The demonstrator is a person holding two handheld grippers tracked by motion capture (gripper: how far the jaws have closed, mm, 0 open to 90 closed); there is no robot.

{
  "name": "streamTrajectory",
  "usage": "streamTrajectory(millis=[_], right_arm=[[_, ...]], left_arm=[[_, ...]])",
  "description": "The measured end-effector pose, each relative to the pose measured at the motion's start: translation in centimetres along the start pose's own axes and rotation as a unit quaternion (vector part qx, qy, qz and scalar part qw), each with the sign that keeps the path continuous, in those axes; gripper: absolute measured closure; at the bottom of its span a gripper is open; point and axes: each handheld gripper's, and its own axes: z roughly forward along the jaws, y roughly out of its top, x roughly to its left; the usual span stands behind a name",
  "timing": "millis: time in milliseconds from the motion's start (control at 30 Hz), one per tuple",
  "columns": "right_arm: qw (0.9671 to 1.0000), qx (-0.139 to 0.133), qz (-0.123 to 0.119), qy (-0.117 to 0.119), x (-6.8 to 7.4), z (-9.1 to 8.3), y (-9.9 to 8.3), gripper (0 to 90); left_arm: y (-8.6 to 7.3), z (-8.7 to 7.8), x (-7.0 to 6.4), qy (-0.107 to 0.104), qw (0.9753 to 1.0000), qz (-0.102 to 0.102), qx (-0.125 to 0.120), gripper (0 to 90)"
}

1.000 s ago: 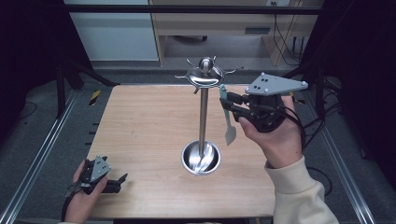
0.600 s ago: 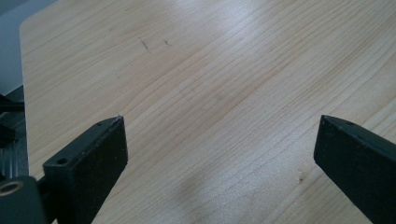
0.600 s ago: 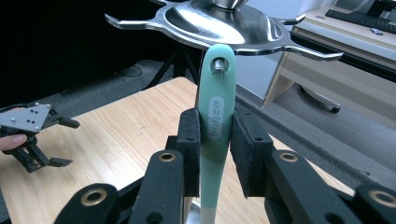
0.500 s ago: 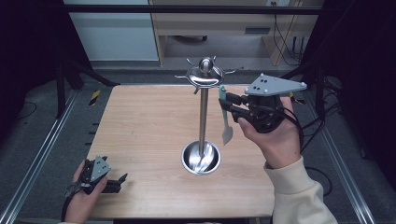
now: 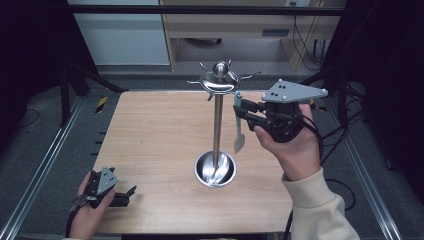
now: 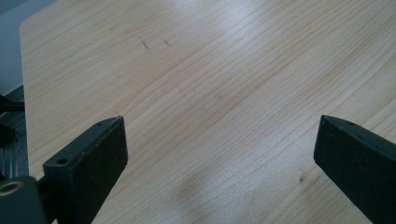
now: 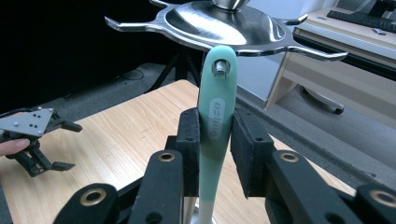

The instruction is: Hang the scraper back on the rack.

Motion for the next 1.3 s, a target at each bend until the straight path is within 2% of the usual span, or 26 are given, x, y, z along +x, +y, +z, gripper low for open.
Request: streamTrajectory(millis=[100,300,433,567,667,700,733,833,867,1067,1100,1167,1200,1300], right_arm=[[1.0,-0.001,0.0,0.001,0.0,-0.1,0.0,72.8],[1.0,-0.003,0.002,-0.003,0.0,-0.4,-0.4,63.2],[0.9999,-0.002,0.011,-0.012,-0.5,-0.7,-1.2,51.4],[0.9993,-0.004,0.016,-0.034,-1.0,-0.8,-2.2,39.1],[0.9984,-0.002,0.032,-0.046,-1.5,-0.8,-3.3,29.0],[0.9984,-0.002,0.032,-0.046,-1.5,-0.8,-3.3,29.0],[0.9973,0.005,0.043,-0.06,-1.7,-0.6,-4.1,25.4],[0.9966,0.008,0.045,-0.068,-2.0,-0.4,-5.0,23.0],[0.996,0.011,0.051,-0.073,-2.2,-0.3,-5.9,21.4],[0.9941,0.002,0.053,-0.094,-2.7,-0.1,-7.6,14.3],[0.9936,0.003,0.05,-0.101,-2.8,0.1,-8.5,11.7],[0.9936,0.004,0.045,-0.103,-2.9,0.3,-8.9,10.3],[0.9942,0.009,0.038,-0.101,-2.9,0.5,-9.8,8.6],[0.9947,0.014,0.036,-0.095,-2.9,1.0,-11.1,7.5]], left_arm=[[0.0,0.0,0.0,0.0,1.0,0.0,0.0,2.7],[0.0,0.0,0.0,-0.001,1.0,0.001,0.0,2.7],[0.0,0.0,0.0,-0.001,1.0,0.0,0.0,2.7],[0.0,0.1,-0.1,-0.001,1.0,-0.002,-0.003,2.7],[0.0,0.1,-0.1,-0.001,1.0,-0.002,-0.002,2.7],[0.0,0.1,-0.1,-0.001,1.0,-0.002,-0.002,2.7],[0.0,0.0,0.0,-0.001,1.0,0.002,0.001,2.7],[0.0,0.0,0.0,-0.002,1.0,0.002,0.001,2.7],[0.0,0.0,0.0,-0.001,1.0,0.002,0.001,2.7],[0.0,0.1,0.0,-0.002,1.0,0.001,0.002,2.7],[0.0,0.1,0.0,-0.001,1.0,0.001,0.002,2.7],[0.0,0.1,0.0,-0.001,1.0,0.001,0.003,2.7],[0.0,0.1,0.0,-0.001,1.0,0.001,0.002,2.7],[0.0,0.1,0.0,-0.002,1.0,0.001,0.004,2.7]])
